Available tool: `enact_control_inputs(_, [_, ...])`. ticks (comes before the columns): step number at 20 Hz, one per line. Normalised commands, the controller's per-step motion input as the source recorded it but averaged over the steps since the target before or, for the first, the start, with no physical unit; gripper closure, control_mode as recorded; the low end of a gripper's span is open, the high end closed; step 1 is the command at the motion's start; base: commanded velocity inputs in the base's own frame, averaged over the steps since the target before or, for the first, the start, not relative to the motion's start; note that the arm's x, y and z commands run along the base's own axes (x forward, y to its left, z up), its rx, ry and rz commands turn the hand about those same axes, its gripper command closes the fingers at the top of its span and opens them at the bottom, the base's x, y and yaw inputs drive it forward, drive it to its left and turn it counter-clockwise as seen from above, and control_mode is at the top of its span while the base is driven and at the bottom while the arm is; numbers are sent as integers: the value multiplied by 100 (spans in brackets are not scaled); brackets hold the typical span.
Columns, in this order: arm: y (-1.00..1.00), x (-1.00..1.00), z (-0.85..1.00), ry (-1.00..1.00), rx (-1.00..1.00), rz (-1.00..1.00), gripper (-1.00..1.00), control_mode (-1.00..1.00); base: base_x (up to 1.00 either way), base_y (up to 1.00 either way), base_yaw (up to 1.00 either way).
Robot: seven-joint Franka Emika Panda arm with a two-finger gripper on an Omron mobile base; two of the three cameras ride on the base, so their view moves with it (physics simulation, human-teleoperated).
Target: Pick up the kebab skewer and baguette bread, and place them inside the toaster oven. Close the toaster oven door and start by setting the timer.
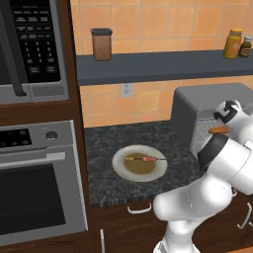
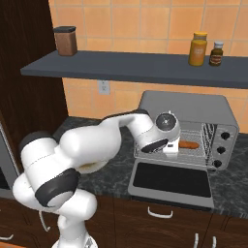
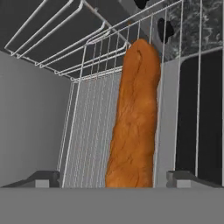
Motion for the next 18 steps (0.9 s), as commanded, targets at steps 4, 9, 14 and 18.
enact_control_inputs(4, [1,-48,26,14,0,0,-100,-100,0,0,0])
enact_control_inputs(9, [42,-58,26,17,9,-7,-100,-100,0,0,0])
enact_control_inputs(14, [86,-29,15,11,13,-19,-100,-100,0,0,0])
enact_control_inputs(18, [99,-2,0,14,2,-17,-100,-100,0,0,0])
